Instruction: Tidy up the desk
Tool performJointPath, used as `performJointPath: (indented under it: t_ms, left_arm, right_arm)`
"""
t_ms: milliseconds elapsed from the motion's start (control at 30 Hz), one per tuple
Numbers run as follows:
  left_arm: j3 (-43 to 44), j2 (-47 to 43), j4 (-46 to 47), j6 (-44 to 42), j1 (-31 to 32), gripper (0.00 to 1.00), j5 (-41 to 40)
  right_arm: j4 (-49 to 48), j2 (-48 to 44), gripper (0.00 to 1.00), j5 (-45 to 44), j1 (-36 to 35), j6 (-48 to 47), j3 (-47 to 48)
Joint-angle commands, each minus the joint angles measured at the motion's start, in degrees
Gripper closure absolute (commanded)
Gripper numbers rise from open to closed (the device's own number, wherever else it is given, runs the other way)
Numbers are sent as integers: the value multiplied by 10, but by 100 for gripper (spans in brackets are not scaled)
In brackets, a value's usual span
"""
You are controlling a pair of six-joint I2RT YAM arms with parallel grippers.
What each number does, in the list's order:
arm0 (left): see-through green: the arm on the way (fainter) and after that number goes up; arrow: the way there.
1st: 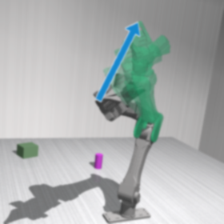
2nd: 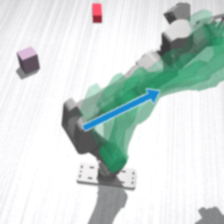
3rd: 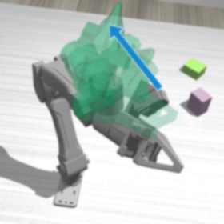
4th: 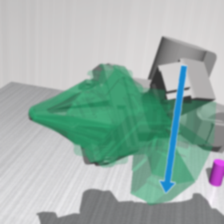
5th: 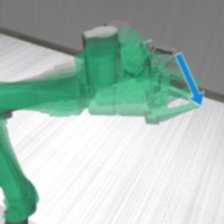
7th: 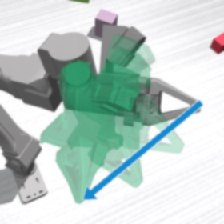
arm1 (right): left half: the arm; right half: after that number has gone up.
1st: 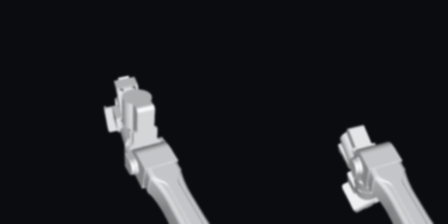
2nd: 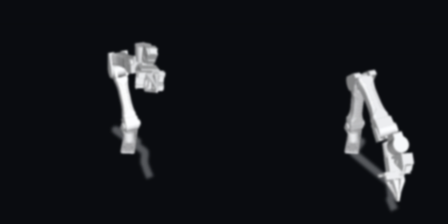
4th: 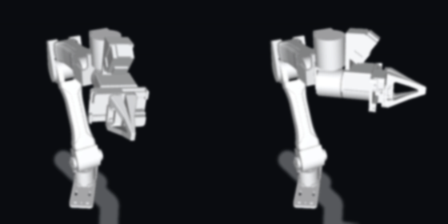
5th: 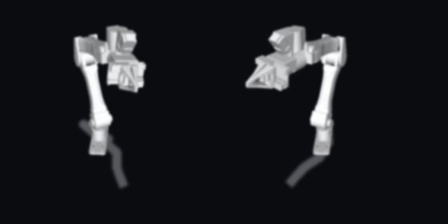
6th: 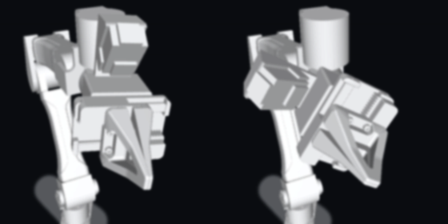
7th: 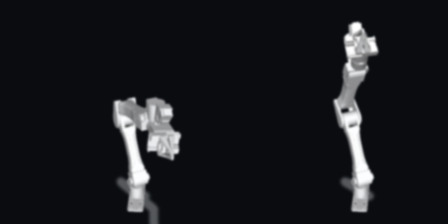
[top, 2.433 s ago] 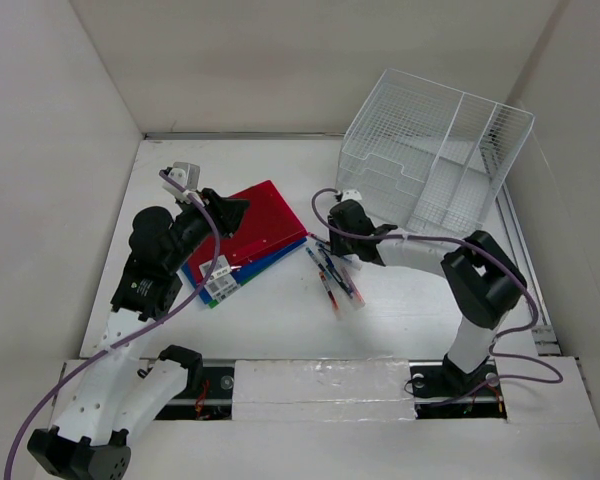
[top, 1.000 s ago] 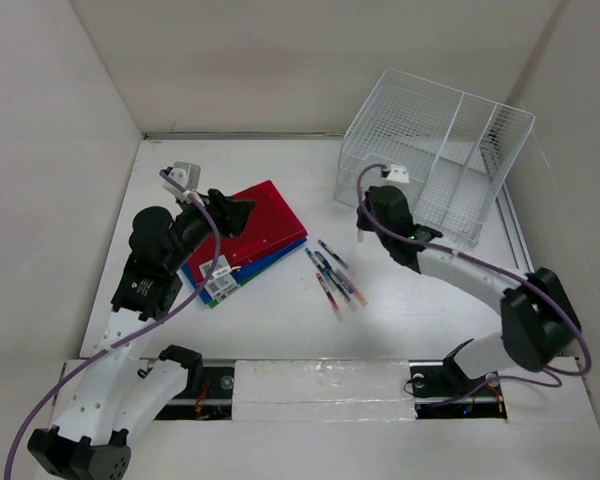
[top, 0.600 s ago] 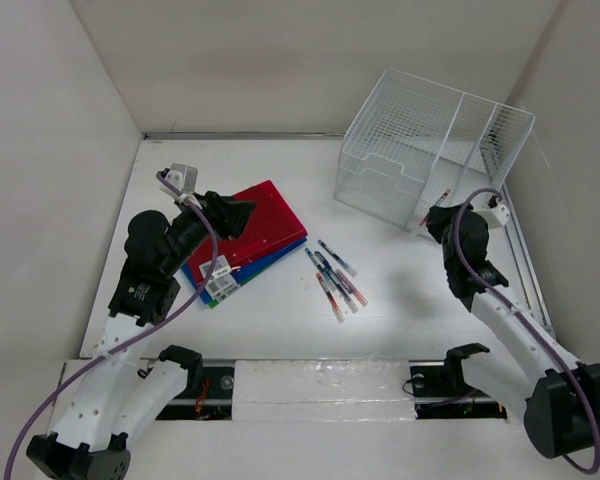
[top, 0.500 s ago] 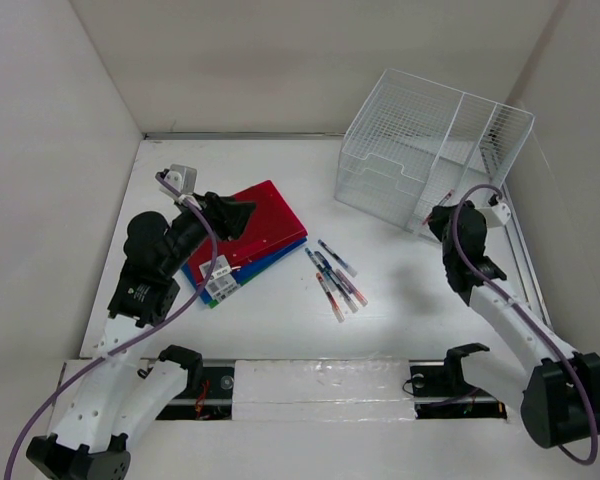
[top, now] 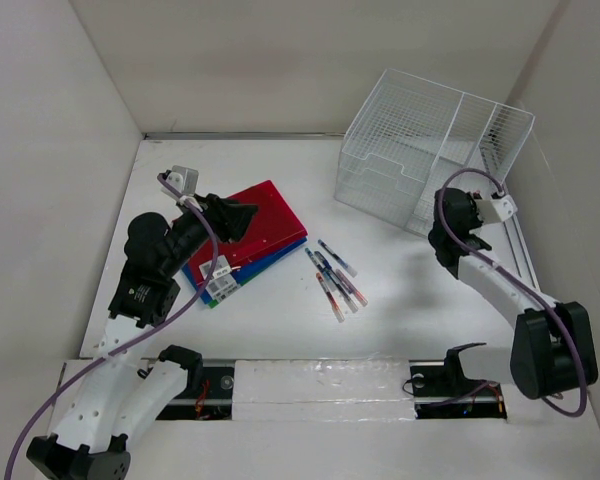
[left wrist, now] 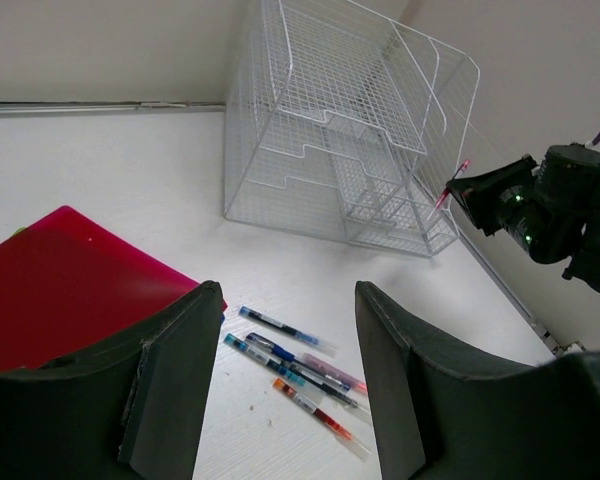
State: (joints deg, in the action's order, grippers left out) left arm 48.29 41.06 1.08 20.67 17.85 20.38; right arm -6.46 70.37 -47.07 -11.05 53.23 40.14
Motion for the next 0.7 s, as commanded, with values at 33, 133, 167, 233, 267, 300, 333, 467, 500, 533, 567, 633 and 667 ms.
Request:
performJointPath:
  t_ms: [33, 133, 167, 233, 267, 300, 333, 467, 500, 533, 567, 633, 667]
  left_arm:
    - [-2, -8, 36, 4, -4, 48, 11]
    - [0, -4, 31, 3, -4, 48, 7]
    - [-1, 0, 30, 3, -4, 48, 8]
    - [0, -3, 31, 3, -4, 48, 7]
    - [0, -4, 30, 3, -4, 48, 5]
    - [0, -4, 31, 2, -4, 48, 4]
    - [-1, -4, 30, 2, -4, 48, 3]
    - [0, 2, 32, 2, -4, 48, 4]
    - [0, 2, 31, 2, -4, 48, 5]
    - [1, 3, 30, 2, -4, 48, 4]
    - [1, 5, 30, 2, -4, 48, 7]
    - [0, 3, 32, 2, -4, 48, 9]
    - [1, 2, 31, 2, -4, 48, 7]
  right_arm:
    - [-19, 47, 100, -144, -28, -12, 66]
    - [-19, 69, 100, -140, -28, -9, 83]
    - [-21, 71, 100, -128, -28, -9, 83]
    - [-30, 76, 100, -126, -28, -10, 80]
    - [-30, 82, 100, -127, -28, -9, 78]
    - [-27, 84, 100, -123, -28, -15, 79]
    - [-28, 84, 100, -119, -28, -22, 81]
    - [-106, 20, 100, -136, -77, -136, 68]
    - [-151, -22, 100, -148, -86, -186, 58]
    - [-177, -42, 100, -138, -92, -210, 55]
    - [-201, -55, 100, -111, -85, -232, 54]
    - [-212, -57, 100, -7, -70, -261, 92]
    - [-184, -45, 100, 20, -64, -255, 122]
